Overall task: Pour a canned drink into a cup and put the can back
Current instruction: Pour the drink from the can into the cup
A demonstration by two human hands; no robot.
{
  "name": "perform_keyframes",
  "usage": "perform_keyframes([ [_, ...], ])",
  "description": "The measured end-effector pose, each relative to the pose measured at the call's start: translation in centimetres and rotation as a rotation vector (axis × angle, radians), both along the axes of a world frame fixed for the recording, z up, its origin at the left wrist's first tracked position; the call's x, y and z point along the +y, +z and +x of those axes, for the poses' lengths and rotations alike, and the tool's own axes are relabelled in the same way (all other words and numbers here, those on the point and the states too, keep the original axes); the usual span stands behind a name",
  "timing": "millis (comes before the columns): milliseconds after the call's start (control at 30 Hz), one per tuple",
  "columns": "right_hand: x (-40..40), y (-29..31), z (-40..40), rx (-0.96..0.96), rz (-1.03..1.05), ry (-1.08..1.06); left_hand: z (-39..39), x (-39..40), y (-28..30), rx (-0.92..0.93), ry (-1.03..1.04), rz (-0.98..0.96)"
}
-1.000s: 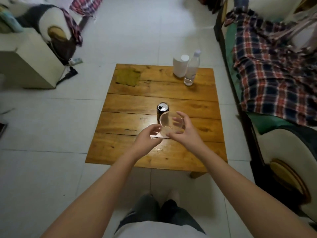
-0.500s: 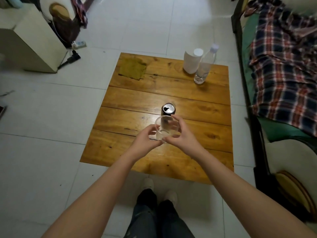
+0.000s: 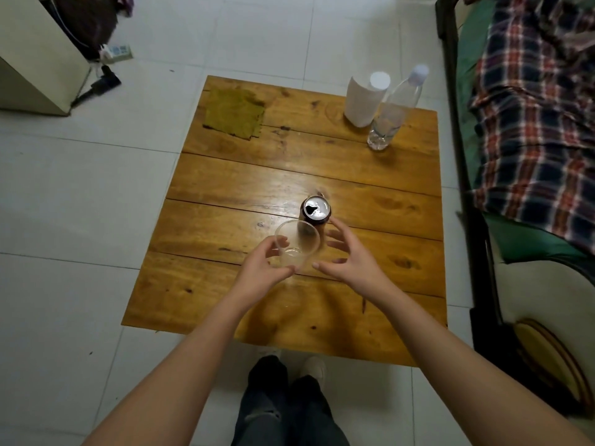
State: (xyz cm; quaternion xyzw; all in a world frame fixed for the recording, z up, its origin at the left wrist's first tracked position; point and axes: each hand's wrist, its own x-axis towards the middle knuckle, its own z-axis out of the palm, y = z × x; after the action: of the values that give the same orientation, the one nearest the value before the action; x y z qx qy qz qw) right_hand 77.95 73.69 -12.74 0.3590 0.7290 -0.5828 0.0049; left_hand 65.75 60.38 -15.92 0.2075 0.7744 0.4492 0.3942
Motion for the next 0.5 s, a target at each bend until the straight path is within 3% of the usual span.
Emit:
perform_keyframes([
  [500, 3.6, -10.3, -5.0, -0.111, 0.144, -0.213, -5.2, 1.1, -4.6, 0.015, 0.143, -0.031],
])
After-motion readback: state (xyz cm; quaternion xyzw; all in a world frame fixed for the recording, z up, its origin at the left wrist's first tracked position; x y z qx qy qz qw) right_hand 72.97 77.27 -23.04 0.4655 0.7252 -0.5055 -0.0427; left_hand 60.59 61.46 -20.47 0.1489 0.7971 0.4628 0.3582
